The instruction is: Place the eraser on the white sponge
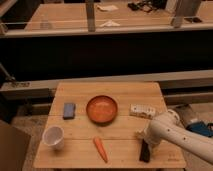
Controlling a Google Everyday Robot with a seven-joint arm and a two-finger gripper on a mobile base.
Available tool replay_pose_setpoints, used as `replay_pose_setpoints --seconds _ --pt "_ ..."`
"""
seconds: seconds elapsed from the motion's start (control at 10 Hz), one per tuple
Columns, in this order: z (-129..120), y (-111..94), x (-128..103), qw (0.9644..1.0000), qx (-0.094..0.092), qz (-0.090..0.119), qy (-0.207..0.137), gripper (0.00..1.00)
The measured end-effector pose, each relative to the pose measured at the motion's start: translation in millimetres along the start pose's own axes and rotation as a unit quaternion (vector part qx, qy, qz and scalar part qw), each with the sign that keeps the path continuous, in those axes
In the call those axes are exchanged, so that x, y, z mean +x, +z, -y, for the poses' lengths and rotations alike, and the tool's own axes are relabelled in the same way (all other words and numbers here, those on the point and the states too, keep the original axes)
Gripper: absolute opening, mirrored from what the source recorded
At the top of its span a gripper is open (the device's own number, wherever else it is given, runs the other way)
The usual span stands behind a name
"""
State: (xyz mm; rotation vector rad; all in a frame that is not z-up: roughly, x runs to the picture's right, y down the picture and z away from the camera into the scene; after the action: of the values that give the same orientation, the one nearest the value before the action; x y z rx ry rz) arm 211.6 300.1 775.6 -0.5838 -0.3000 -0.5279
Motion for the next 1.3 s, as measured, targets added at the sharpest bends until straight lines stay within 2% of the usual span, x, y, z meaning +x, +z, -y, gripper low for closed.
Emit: replay_pose_setpoints --seconds 0.4,0.5,0.7,0.9,1.3 --pt "-3.8 2.7 0.0 1.0000 -0.002 0.002 0.003 0.79" --pt "-4.4 3.6 -0.2 1.0000 -0.002 0.003 0.004 0.76" --pt "-6.3 6.4 -0.5 1.0000 -0.004 0.004 0.006 0.65" --pt "-9.0 7.5 -0.1 0.9999 -0.005 0.005 0.010 0.40" --pt "-9.3 4.2 -0.4 0.9999 -0.006 0.005 0.008 0.05"
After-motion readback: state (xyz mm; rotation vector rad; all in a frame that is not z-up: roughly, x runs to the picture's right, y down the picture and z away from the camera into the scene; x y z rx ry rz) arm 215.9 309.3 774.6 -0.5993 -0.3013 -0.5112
